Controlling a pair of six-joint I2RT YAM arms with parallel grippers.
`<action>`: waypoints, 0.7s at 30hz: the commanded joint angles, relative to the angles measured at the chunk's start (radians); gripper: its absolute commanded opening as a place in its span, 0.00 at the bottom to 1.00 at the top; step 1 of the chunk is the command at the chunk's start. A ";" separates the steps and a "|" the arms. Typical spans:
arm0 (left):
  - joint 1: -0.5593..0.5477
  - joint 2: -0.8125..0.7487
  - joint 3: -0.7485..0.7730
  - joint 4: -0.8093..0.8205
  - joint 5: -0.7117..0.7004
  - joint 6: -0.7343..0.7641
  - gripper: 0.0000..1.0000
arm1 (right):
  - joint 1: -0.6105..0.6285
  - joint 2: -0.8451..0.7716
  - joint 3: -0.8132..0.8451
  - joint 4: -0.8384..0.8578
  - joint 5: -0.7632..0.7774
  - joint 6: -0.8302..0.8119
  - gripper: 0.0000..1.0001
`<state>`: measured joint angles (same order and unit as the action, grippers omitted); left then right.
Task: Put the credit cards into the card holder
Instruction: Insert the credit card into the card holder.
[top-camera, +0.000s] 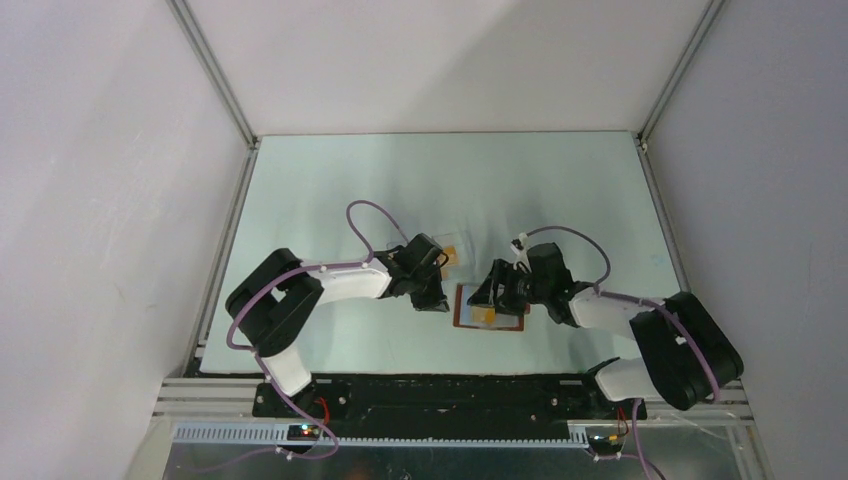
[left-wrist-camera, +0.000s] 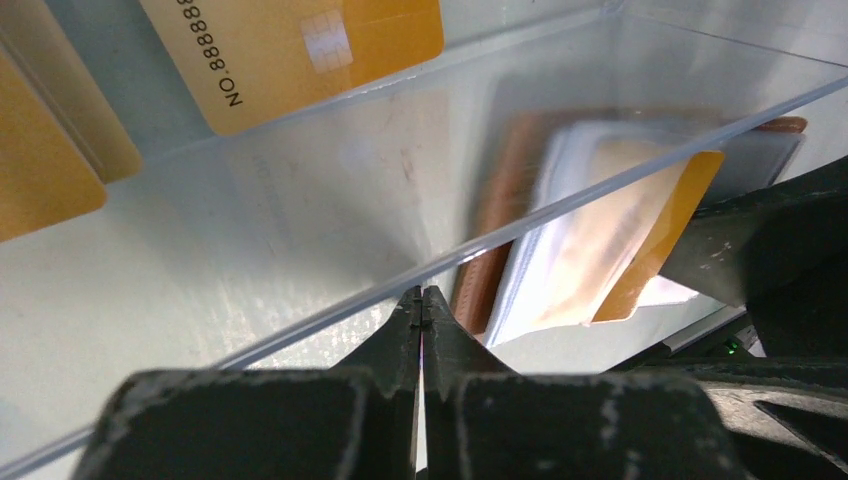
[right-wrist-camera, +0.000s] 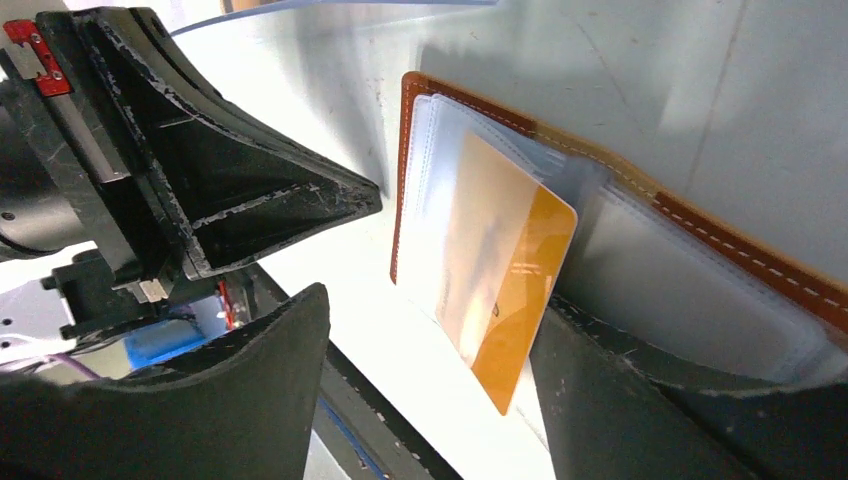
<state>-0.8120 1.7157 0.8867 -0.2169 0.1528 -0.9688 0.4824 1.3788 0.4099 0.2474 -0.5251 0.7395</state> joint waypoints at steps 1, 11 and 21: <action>0.006 0.038 -0.013 -0.039 -0.021 -0.002 0.00 | 0.002 -0.024 0.051 -0.210 0.103 -0.088 0.76; 0.003 0.047 0.000 -0.041 -0.012 0.004 0.00 | 0.065 0.160 0.125 -0.144 -0.018 -0.099 0.78; -0.002 0.042 0.010 -0.039 -0.004 0.001 0.00 | 0.130 0.218 0.191 -0.148 -0.111 -0.081 0.82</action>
<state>-0.8120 1.7187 0.8978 -0.2474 0.1600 -0.9600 0.5484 1.5459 0.6018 0.1474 -0.6018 0.6720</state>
